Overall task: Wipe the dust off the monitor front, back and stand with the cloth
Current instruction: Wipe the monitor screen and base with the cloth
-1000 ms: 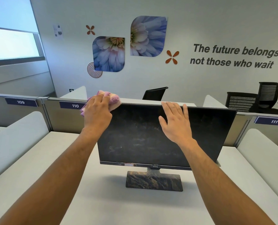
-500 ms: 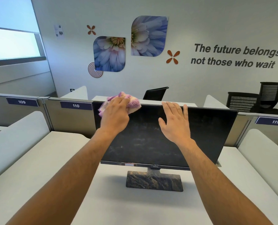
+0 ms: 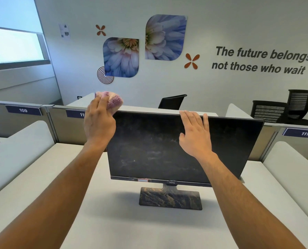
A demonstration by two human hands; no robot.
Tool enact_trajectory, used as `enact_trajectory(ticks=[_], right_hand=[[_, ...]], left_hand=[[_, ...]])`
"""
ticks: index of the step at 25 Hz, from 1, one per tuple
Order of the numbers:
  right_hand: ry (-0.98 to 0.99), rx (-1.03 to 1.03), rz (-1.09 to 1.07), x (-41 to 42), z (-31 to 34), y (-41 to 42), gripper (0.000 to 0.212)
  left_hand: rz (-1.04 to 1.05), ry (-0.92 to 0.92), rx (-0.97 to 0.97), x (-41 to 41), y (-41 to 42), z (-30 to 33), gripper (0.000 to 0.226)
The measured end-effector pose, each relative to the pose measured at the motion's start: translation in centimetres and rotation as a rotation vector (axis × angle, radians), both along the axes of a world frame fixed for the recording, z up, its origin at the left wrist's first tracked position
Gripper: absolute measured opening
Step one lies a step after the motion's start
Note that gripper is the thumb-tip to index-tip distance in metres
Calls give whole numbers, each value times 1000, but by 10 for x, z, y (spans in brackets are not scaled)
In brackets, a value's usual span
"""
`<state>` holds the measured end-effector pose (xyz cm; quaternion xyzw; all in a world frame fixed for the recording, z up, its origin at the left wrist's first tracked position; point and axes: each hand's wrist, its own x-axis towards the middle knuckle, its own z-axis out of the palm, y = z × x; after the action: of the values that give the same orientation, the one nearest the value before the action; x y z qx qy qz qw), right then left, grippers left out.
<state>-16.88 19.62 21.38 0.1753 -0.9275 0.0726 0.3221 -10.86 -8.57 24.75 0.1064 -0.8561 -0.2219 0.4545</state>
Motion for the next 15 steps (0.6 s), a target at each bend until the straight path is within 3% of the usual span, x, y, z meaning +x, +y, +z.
enact_trajectory(ticks=[5,11,15], right_hand=[[7,-3,-5,-1,0,-1,72],[13,18,-8,3,1,3,76],[-9,35,6,3,1,4,75]], left_hand=[[-151,-85,-118,-12,33,-13,37],[-515,-86,-252,9,97,-33,34],[-346,175,-110,9,77,-16,43]])
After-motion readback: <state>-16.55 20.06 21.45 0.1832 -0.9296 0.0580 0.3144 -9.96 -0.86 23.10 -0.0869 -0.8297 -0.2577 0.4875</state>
